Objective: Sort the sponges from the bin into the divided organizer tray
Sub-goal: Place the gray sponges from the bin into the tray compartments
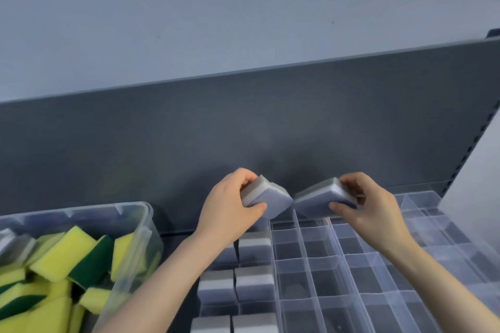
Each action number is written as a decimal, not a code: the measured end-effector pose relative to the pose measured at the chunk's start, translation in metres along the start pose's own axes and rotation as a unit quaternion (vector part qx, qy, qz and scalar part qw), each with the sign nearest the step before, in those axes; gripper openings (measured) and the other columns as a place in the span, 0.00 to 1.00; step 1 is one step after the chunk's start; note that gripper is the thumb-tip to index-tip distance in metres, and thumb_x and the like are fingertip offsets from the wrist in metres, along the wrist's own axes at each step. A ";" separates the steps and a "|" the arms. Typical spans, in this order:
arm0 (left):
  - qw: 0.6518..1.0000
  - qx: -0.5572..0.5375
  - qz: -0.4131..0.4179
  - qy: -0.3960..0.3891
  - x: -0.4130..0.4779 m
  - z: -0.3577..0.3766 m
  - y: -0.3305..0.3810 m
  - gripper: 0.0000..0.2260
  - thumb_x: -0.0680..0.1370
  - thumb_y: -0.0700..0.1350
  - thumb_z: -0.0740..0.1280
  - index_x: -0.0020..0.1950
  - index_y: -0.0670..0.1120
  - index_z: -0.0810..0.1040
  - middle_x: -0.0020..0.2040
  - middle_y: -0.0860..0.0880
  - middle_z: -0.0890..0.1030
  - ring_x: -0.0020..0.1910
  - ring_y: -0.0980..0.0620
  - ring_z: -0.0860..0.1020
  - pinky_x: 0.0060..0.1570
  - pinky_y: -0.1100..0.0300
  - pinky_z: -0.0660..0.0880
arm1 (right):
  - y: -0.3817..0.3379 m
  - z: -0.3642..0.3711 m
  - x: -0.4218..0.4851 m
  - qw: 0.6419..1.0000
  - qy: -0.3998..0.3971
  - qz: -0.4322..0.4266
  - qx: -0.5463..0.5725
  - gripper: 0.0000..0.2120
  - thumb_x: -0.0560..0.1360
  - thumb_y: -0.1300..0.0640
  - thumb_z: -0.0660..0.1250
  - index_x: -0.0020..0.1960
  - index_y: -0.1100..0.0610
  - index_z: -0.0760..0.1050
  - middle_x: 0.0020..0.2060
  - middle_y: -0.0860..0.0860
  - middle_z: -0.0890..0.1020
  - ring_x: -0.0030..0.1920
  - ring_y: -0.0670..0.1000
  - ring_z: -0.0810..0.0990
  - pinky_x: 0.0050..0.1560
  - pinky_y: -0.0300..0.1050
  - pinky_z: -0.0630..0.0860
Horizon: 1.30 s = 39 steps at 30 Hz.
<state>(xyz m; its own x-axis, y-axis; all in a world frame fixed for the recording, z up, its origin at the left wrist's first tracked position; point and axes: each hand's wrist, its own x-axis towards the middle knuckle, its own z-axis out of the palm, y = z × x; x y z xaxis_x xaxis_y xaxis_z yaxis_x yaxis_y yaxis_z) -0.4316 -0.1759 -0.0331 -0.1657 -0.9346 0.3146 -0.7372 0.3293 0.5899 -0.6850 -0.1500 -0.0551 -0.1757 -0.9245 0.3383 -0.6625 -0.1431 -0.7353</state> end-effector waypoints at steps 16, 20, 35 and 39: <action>0.990 0.118 -0.013 -0.070 0.018 0.046 0.009 0.15 0.70 0.48 0.73 0.50 0.58 0.70 0.46 0.61 0.74 0.44 0.59 0.73 0.35 0.65 0.69 | 0.054 0.008 0.011 0.997 -0.073 -0.003 -0.011 0.18 0.64 0.61 0.77 0.48 0.47 0.73 0.39 0.39 0.79 0.42 0.45 0.78 0.39 0.31 0.67; 0.987 0.134 -0.018 -0.086 0.019 0.046 0.008 0.15 0.70 0.47 0.73 0.52 0.55 0.71 0.47 0.58 0.76 0.45 0.55 0.75 0.42 0.55 0.75 | 0.053 0.003 0.014 0.994 -0.100 -0.026 -0.029 0.17 0.65 0.61 0.76 0.49 0.49 0.75 0.41 0.41 0.79 0.43 0.47 0.77 0.41 0.35 0.69; 0.966 0.186 0.009 -0.178 0.045 0.048 0.013 0.15 0.70 0.42 0.72 0.53 0.53 0.75 0.48 0.54 0.78 0.47 0.52 0.75 0.45 0.55 0.75 | 0.029 0.005 0.044 0.964 -0.190 -0.090 -0.165 0.15 0.65 0.56 0.71 0.50 0.47 0.76 0.41 0.45 0.80 0.41 0.51 0.76 0.38 0.42 0.71; 0.956 0.189 0.014 -0.223 0.050 0.051 0.009 0.17 0.68 0.43 0.74 0.54 0.52 0.76 0.49 0.54 0.78 0.46 0.52 0.75 0.42 0.57 0.74 | 0.020 0.015 0.058 0.942 -0.234 -0.107 -0.215 0.15 0.64 0.57 0.69 0.50 0.46 0.76 0.38 0.47 0.79 0.39 0.53 0.74 0.33 0.41 0.68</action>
<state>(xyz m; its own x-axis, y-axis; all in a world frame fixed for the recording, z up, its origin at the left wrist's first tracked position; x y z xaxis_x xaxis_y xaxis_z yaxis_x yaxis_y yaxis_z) -0.4806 -0.2268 -0.0498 -0.3893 -0.9183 -0.0720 -0.8986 0.3615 0.2485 -0.6980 -0.2118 -0.0586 0.2687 -0.9597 0.0821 -0.8975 -0.2804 -0.3405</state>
